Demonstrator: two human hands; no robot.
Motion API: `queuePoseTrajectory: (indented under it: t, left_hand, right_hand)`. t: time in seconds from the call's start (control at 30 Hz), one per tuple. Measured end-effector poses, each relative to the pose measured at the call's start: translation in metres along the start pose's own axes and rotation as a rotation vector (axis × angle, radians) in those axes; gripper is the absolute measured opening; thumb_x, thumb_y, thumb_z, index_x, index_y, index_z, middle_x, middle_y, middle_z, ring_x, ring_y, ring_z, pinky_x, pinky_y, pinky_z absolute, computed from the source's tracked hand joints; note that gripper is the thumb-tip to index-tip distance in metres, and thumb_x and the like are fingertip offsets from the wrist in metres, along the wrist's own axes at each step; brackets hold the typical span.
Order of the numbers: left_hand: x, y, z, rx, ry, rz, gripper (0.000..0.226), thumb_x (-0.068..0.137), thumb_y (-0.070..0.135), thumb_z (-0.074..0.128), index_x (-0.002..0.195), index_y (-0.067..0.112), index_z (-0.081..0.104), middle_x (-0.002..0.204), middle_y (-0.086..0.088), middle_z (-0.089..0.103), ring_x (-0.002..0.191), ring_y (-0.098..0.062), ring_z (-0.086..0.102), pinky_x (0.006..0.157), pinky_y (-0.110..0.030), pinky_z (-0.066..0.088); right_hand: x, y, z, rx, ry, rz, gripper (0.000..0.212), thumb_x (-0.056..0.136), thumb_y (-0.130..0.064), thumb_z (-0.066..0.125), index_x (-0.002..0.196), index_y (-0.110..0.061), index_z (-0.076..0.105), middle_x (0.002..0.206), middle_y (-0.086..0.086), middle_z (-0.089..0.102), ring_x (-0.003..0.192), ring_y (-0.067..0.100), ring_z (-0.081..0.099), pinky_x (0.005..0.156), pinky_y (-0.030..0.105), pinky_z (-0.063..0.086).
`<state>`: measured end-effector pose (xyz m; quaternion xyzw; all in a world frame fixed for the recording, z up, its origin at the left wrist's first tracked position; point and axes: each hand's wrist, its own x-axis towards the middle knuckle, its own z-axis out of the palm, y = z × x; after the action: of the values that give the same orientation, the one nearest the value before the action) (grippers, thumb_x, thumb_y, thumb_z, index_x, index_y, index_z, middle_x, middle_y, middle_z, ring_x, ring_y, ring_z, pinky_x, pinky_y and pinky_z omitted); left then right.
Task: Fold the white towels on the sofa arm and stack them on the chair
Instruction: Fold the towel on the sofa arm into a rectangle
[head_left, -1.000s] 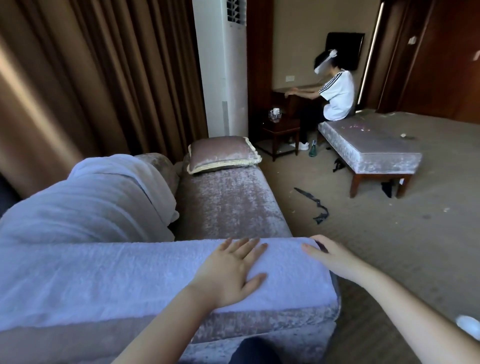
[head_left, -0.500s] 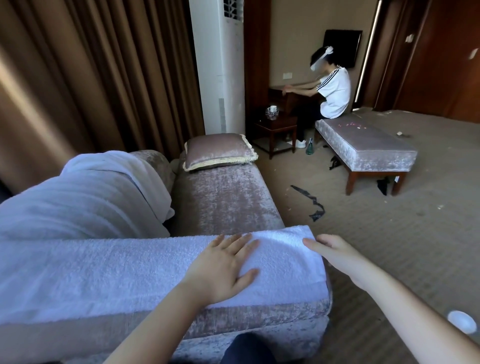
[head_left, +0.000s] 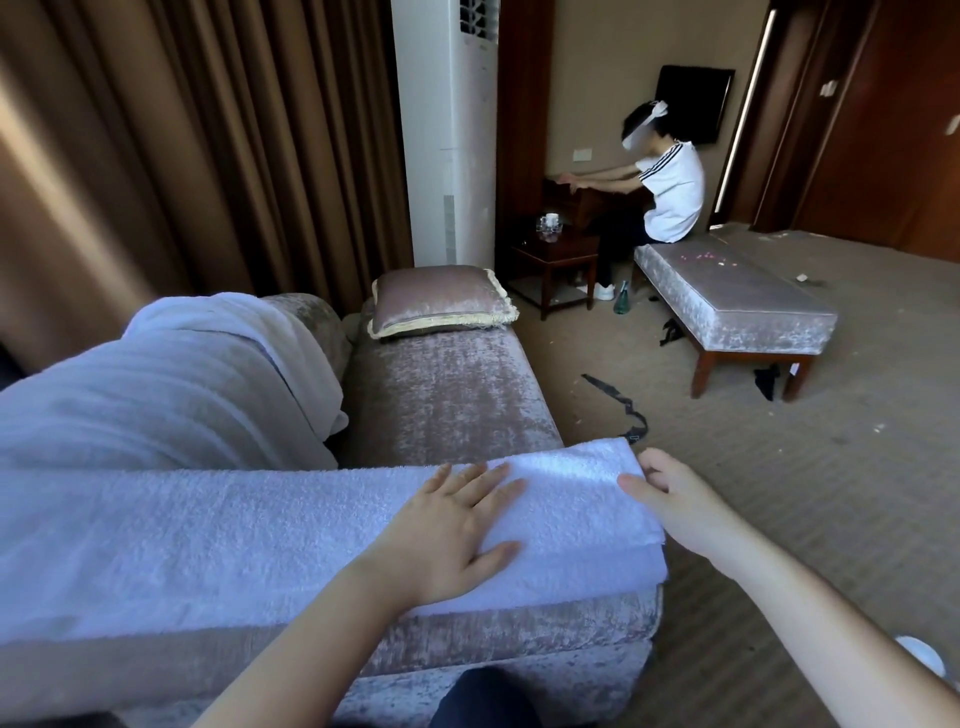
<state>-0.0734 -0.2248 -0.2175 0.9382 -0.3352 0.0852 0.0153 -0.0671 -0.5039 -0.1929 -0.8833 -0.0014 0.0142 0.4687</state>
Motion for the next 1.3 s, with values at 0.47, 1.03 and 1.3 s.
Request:
queuePoseTrajectory:
  t: [0.47,1.03,1.3]
  left_hand:
    - [0.004,0.027,-0.005,-0.323,0.078,-0.048,0.058,0.096,0.058,0.034,0.149,0.032,0.034,0.155,0.015,0.031,0.142,-0.004,0.025,0.119,-0.025,0.008]
    - [-0.034,-0.029,-0.147,-1.167,0.268,-0.725,0.024,0.091,0.012,0.061,0.07,0.009,0.051,0.039,0.012,0.045,0.033,-0.005,0.043,0.039,-0.014,0.036]
    - [-0.045,-0.038,-0.158,-1.348,0.364,-0.756,0.036,0.09,0.02,0.064,0.103,-0.014,0.061,0.081,-0.016,0.059,0.07,-0.026,0.054,0.064,-0.036,0.045]
  right_hand:
    - [-0.02,-0.021,-0.053,0.138,-0.016,0.161,0.018,0.09,-0.009,0.064,0.107,-0.003,0.064,0.1,0.019,0.07,0.086,0.022,0.066,0.073,0.031,0.046]
    - [-0.09,-0.144,0.108,0.092,0.124,-0.454,0.074,0.071,-0.064,0.065,0.135,-0.032,0.043,0.128,-0.023,0.052,0.115,-0.009,0.05,0.097,0.013,0.042]
    - [-0.071,-0.074,0.155,-0.129,0.713,-0.446,0.051,0.068,-0.009,0.084,0.113,-0.014,0.058,0.109,0.002,0.062,0.101,0.026,0.059,0.081,0.04,0.05]
